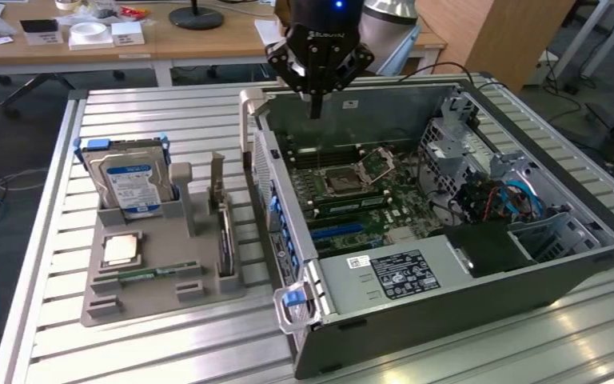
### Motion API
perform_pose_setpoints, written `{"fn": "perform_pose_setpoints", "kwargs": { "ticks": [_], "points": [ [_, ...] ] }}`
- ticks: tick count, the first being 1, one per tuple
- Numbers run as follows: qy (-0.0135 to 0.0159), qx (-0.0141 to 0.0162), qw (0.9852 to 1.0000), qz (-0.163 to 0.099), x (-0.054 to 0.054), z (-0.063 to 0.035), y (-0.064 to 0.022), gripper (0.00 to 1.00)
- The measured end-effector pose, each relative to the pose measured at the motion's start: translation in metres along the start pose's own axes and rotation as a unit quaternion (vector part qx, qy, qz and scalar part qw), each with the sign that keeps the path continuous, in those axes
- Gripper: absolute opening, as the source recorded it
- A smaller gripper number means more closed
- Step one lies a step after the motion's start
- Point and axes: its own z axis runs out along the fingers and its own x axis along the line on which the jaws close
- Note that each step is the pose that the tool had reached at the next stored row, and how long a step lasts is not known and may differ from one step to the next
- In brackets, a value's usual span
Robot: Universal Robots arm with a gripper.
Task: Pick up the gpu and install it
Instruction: 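Reach for the gpu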
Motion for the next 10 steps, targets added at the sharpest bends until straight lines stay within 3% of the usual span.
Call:
{"fn": "perform_pose_setpoints", "kwargs": {
  "ticks": [10],
  "points": [
    [0.0000,0.0000,1.0000,0.000,0.0035,-0.0001,-0.0002,0.11]
  ]
}}
